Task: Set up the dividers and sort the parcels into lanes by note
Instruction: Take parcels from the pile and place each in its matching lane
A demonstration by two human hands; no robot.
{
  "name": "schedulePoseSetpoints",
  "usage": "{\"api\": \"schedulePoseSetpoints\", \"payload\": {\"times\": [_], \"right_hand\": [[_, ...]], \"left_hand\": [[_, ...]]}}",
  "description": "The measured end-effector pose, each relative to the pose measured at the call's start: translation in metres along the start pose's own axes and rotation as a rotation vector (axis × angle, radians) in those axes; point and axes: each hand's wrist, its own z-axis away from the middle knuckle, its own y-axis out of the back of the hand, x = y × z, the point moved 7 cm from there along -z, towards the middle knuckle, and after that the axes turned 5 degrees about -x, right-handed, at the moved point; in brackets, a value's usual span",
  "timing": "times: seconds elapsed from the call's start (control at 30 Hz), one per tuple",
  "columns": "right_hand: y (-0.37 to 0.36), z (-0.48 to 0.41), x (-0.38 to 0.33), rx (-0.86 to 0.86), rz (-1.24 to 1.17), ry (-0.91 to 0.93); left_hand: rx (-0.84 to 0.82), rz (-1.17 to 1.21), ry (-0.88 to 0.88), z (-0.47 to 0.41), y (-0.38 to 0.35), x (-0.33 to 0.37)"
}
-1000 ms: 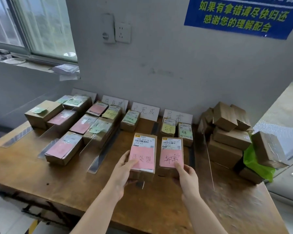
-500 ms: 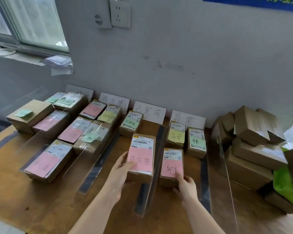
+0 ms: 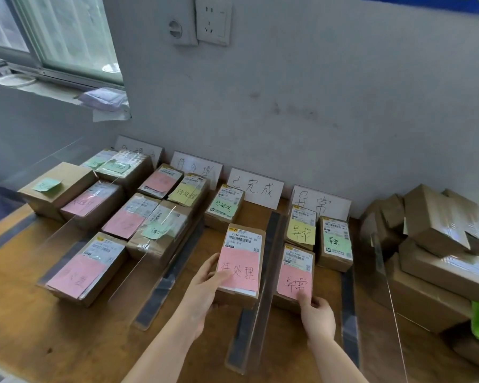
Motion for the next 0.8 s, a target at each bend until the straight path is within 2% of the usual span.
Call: {"api": "schedulePoseSetpoints", "payload": {"times": [0.1, 0.2, 0.27, 0.4, 0.6, 0.8], "right_hand": [[0.007, 0.012, -0.018, 0.1, 0.077, 0.098], [0.007, 0.045, -0.061, 0.205, 0.036, 0.308], [-0.004, 0.074, -0.092, 0.203, 0.004, 0.449], [-0.053, 0.135, -0.134, -0.029, -0.086, 0.595], [-0.136, 0.21, -0.139, -0.394, -0.095, 0.501], [-0.195, 0.263, -0.134, -0.604, -0.132, 0.488]], "left_hand": [[-0.027, -0.002, -0.01, 0.004, 0.006, 0.006], [-0.06, -0.009, -0.029, 0.01, 0.015, 0.016], [-0.088, -0.006, -0.047, 0.016, 0.022, 0.026], [-0.099, -0.014, -0.112, 0.032, 0.049, 0.052], [-0.096, -0.006, -0.191, 0.061, 0.117, 0.075], [-0.049, -0.007, -0.23, 0.087, 0.186, 0.083]]}}
